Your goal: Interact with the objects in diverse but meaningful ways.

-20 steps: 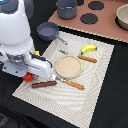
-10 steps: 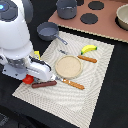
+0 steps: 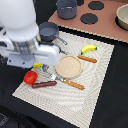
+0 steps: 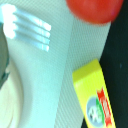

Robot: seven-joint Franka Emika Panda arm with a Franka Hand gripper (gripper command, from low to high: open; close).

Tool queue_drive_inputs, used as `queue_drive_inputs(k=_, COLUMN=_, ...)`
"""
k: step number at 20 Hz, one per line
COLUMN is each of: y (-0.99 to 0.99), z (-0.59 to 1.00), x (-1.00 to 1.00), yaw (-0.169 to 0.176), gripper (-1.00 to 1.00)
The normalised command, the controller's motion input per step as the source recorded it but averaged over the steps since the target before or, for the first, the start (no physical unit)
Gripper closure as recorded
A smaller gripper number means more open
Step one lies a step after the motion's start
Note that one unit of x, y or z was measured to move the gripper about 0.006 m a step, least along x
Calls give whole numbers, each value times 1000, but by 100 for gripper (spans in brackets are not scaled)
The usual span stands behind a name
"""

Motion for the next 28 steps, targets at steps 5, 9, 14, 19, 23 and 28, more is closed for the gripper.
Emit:
queue_drive_inputs(k=5, y=-142, z=216, x=213, yaw=167, gripper=-100)
queue_drive_inputs(k=9, y=-88, z=81, x=0, yaw=268, gripper=-100)
queue_drive_inputs(k=14, y=-98, z=1, x=0, yaw=289, gripper=-100)
queue_drive_inputs(k=19, y=-195, z=0, x=0, yaw=278, gripper=-100)
queue_drive_inputs(k=23, y=-236, z=-11, x=6, yaw=275, gripper=-100)
queue_drive_inputs(k=28, y=-309, z=41, x=299, yaw=92, gripper=-100)
